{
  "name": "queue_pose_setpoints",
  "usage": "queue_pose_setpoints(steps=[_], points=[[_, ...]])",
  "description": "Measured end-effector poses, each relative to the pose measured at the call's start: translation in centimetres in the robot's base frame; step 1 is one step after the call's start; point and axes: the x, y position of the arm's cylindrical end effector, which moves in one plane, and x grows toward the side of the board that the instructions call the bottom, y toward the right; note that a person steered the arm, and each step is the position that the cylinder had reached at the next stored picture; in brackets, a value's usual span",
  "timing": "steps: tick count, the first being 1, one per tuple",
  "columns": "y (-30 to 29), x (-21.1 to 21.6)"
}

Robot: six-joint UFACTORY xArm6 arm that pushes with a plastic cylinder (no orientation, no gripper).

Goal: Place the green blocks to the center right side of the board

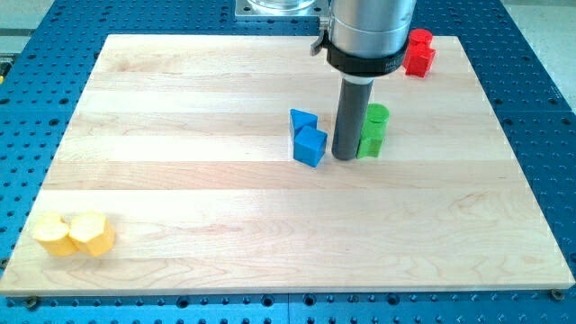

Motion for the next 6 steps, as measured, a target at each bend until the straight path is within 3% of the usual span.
queue_pose_setpoints(steps=[2,4,6], points=[[2.1,-3.4],[9.7,-3.7],[7.7,-7.3]])
